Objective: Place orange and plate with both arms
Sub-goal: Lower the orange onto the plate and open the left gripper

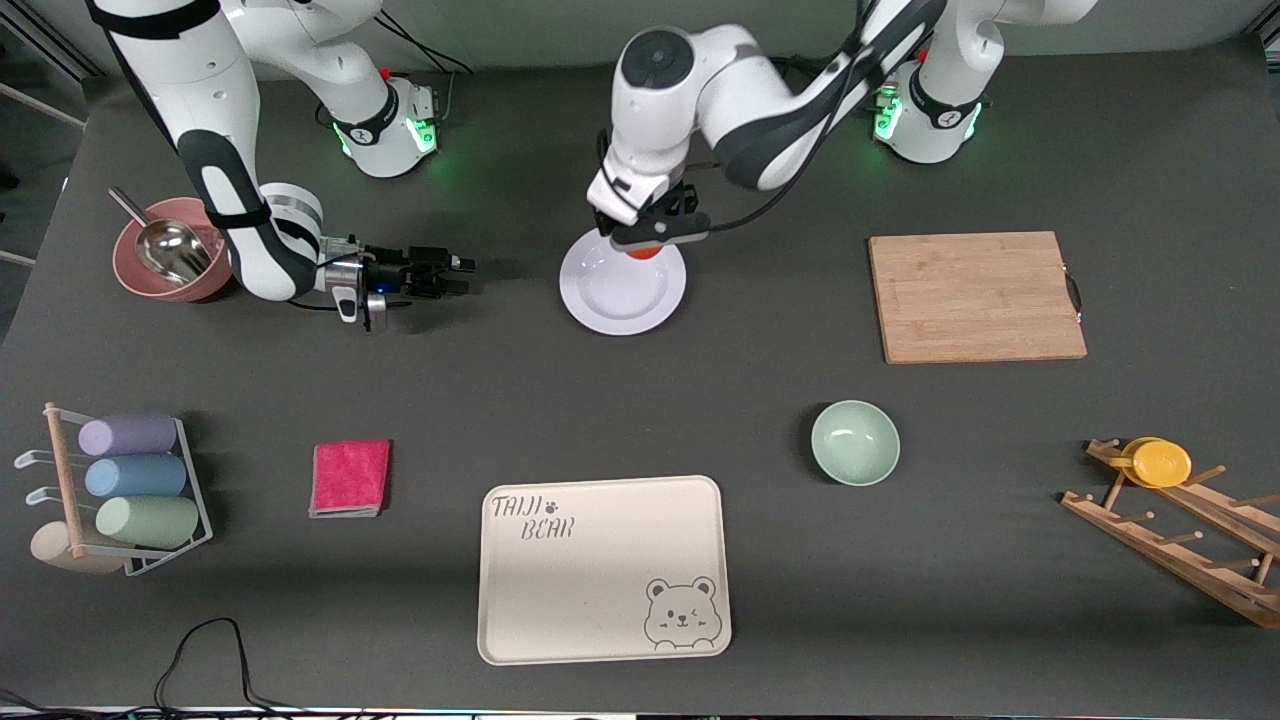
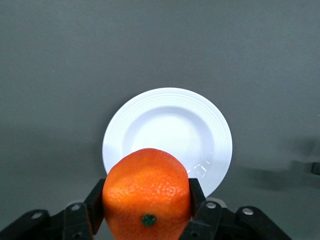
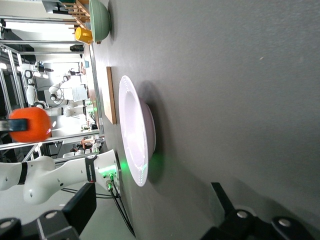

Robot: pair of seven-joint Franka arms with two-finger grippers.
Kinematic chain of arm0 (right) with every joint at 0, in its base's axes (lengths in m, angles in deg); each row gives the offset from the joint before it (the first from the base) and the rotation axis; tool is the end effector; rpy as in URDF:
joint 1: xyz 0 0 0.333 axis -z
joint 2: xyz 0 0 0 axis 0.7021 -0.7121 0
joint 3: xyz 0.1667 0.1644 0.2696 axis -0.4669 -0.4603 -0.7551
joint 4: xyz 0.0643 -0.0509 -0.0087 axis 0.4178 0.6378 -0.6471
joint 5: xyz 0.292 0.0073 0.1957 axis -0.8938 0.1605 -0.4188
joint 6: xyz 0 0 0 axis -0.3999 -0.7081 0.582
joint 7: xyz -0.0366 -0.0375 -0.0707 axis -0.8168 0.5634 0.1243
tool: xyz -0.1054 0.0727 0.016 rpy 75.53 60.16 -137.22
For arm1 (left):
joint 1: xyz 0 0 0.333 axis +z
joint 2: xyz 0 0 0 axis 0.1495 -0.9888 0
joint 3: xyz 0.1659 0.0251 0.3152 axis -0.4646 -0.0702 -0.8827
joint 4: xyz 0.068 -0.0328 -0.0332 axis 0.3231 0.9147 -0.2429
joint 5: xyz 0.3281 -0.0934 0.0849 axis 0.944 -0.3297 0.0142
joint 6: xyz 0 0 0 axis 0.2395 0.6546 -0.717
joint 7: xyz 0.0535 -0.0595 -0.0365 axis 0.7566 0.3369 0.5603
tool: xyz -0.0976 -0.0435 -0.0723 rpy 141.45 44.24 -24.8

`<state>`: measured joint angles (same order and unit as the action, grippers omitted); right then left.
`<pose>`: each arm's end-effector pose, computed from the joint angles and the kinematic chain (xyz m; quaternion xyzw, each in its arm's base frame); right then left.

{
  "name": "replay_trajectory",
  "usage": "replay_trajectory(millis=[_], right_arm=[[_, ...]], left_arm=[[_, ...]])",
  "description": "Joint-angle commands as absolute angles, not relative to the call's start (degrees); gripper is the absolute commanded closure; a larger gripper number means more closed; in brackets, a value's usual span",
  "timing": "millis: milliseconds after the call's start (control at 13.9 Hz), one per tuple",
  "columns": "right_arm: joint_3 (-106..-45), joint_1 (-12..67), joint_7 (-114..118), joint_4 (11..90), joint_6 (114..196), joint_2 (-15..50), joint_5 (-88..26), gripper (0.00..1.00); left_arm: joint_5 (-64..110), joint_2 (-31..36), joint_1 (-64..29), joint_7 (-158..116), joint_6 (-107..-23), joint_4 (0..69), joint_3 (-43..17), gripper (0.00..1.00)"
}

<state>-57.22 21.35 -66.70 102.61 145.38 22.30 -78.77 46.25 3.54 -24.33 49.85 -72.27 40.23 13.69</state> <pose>0.3459 0.0890 0.2003 -0.8372 0.0115 0.0391 0.5453 0.3560 -0.5004 0.3996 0.9936 0.1014 -0.0297 0.0401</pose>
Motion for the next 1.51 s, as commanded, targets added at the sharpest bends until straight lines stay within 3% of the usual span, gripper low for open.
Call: replay_trajectory(millis=[0, 361, 577, 649, 721, 793, 1226, 1442], right_arm=[[-57.01, 21.3, -70.3, 101.66, 144.3, 19.53, -80.63, 0.0], [-57.01, 21.13, -70.31, 101.3, 144.3, 18.99, -80.63, 0.0], [-57.01, 21.21, -70.31, 101.3, 144.3, 18.99, -80.63, 0.19], [-57.01, 21.21, -70.31, 101.3, 144.3, 18.99, -80.63, 0.27], [-57.01, 21.21, -70.31, 101.3, 144.3, 18.99, -80.63, 0.36], [-57.01, 21.21, -70.31, 101.3, 144.3, 18.99, -80.63, 0.43], [-57.01, 21.3, -71.36, 101.3, 144.21, 18.99, -80.63, 0.55], [-57.01, 21.21, -71.54, 101.13, 144.21, 18.56, -80.63, 0.55]], left_arm=[[53.7, -5.52, -30.46, 55.52, -71.33, 33.18, 10.47, 1.0], [58.47, -12.48, -37.16, 56.69, -75.37, 31.49, 5.62, 1.0], [59.97, -14.16, -37.42, 56.6, -76.25, 31.67, 4.92, 1.0], [60.06, -14.16, -37.42, 56.34, -76.17, 31.67, 4.92, 0.85], [60.06, -14.16, -37.6, 56.34, -76.08, 31.67, 4.83, 0.33], [60.49, -14.16, -38.3, 56.34, -75.38, 31.67, 4.74, 0.0], [61.47, -10.39, -36.47, 54.23, -72.31, 31.58, 4.39, 0.0], [56.92, -6.27, -28.06, 46.26, -65.03, 31.58, 9.46, 0.0]])
